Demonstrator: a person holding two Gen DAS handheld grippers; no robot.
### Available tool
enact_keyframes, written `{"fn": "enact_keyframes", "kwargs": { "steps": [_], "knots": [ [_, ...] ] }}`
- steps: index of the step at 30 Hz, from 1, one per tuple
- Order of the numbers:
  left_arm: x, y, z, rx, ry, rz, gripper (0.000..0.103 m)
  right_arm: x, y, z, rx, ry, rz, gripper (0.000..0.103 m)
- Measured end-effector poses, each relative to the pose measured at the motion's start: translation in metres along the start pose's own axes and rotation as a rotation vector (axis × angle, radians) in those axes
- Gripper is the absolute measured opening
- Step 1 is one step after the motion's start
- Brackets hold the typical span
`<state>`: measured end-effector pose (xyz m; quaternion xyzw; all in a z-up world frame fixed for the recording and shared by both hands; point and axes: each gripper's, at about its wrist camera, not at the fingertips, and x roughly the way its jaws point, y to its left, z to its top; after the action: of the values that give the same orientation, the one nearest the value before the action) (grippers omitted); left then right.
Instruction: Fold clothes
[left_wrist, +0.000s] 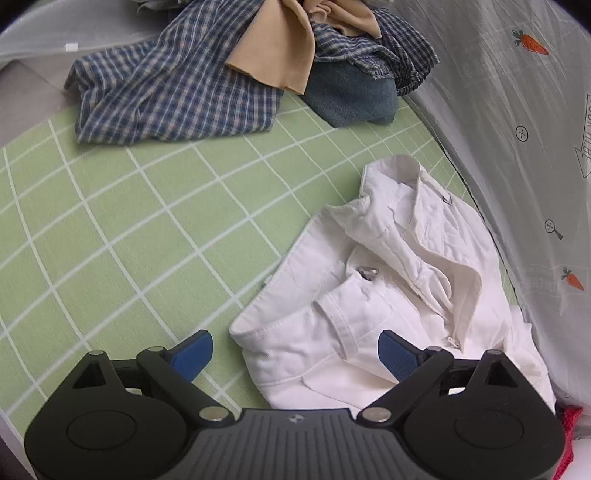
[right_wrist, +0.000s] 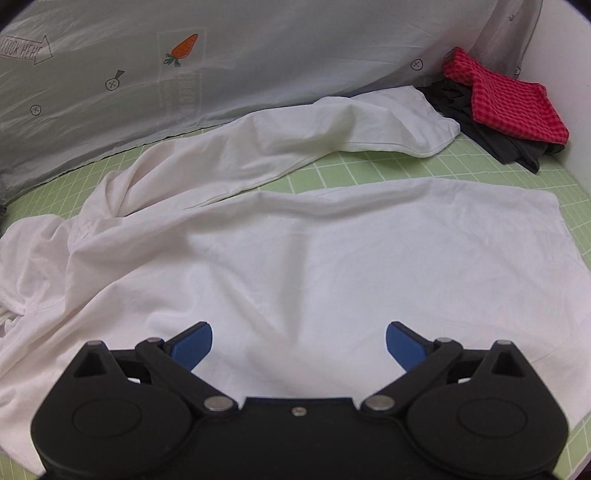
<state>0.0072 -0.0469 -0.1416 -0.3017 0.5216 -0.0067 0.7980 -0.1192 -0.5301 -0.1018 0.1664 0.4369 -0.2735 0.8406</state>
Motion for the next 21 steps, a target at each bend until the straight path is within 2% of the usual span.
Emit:
{"fn": "enact_keyframes", "kwargs": {
  "steps": [2,3,4,6,7,8,9,13,21],
  "knots": [
    [0.001,-0.001,-0.005,-0.018,-0.013,-0.034,0.084,-0.006,-0.001,-0.007,0.003,0.001,0.003,0.102],
    [0.001,-0.002,-0.006,-0.015,-0.017,-0.028,0.074,-0.010,-0.001,-0.010,0.005,0.002,0.005,0.102],
    [0.001,-0.004,-0.007,0.000,-0.022,-0.007,0.060,-0.013,-0.002,-0.013,0.006,0.002,0.005,0.102],
    [0.002,-0.006,-0.007,0.044,-0.018,0.010,0.044,-0.019,-0.001,-0.022,0.005,0.003,0.001,0.102],
    [0.002,-0.005,-0.007,0.052,-0.023,-0.002,0.028,-0.022,-0.001,-0.025,0.003,0.005,-0.001,0.102],
    [0.000,-0.002,-0.007,0.047,-0.032,-0.017,0.020,-0.024,0.000,-0.029,0.001,0.007,-0.002,0.102],
    [-0.001,0.001,-0.006,0.039,-0.039,-0.030,0.016,-0.026,0.000,-0.034,-0.002,0.009,-0.001,0.102],
    [-0.012,0.014,-0.002,0.017,-0.066,-0.022,0.015,-0.034,0.004,-0.047,0.001,0.012,-0.002,0.102],
    [-0.045,0.059,0.028,0.006,-0.139,0.066,0.015,-0.041,0.021,-0.067,0.048,0.021,0.005,0.102]
  ]
}}
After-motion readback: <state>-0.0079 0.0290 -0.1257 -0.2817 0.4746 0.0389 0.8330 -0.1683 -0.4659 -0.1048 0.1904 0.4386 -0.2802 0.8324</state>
